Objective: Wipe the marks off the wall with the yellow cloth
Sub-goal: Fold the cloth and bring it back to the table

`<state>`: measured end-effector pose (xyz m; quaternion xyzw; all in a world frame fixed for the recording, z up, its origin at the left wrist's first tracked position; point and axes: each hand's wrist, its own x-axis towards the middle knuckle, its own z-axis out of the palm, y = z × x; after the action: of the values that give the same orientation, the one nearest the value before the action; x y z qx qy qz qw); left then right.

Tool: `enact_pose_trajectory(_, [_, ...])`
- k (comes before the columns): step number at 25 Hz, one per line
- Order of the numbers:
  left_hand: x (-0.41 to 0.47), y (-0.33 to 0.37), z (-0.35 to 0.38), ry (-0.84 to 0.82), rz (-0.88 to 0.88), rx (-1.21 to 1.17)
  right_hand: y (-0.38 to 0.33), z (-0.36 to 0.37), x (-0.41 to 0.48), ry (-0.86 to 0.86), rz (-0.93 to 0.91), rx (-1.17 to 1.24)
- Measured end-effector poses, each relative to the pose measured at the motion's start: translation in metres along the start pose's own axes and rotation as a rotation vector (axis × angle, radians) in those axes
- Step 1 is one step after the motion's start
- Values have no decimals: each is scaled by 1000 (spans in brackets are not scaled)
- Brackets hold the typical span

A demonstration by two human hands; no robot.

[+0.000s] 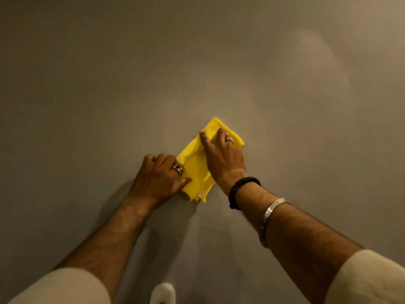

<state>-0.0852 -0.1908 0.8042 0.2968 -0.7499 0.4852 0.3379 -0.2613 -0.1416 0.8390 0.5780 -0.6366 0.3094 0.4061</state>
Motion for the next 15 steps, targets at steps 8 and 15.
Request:
enact_pose_trajectory(8, [9, 84, -5, -190, -155, -48, 72, 27, -95, 4, -94, -217])
enact_pose_trajectory(15, [-102, 205, 33, -559, -78, -265, 99, 92, -259, -519, -26, 34])
